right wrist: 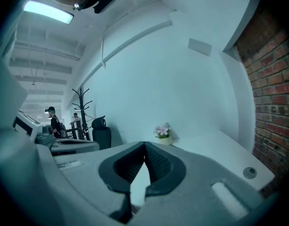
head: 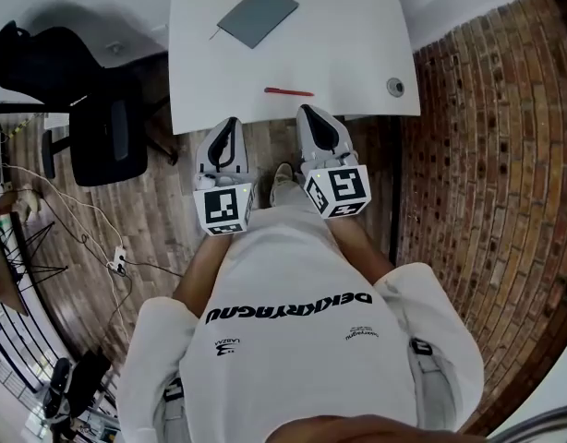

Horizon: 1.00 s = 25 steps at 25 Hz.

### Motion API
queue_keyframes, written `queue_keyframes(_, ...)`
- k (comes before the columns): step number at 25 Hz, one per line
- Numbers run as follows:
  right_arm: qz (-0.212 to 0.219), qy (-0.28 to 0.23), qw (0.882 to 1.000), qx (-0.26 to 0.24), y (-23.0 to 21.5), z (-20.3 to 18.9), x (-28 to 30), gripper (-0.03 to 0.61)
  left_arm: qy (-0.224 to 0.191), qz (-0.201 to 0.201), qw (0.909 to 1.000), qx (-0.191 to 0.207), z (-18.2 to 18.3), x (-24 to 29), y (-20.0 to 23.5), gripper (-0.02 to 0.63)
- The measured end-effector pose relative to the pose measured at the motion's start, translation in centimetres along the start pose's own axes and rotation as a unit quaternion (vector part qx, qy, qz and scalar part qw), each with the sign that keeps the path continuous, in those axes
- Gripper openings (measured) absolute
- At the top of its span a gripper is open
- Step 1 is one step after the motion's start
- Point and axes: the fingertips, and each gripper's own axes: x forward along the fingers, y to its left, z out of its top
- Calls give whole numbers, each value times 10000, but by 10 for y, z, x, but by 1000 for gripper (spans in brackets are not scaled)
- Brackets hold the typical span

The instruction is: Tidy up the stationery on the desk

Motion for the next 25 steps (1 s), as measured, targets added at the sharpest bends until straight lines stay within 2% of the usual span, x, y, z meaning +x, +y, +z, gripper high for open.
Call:
queue_keyframes(6, 35, 100, 9998, 184, -17, 0, 26, 1, 255, 10, 9997, 12, -2, 30, 7, -2)
queue_keyframes(12, 8, 223, 9994, 269, -17, -9, 56, 1, 472, -191, 9987, -46, -11, 59, 22, -2)
queue_keyframes(25, -481, 625, 9962, 364, -18, -15, 129, 2, 830, -810, 9932, -95, -23, 123, 65, -2)
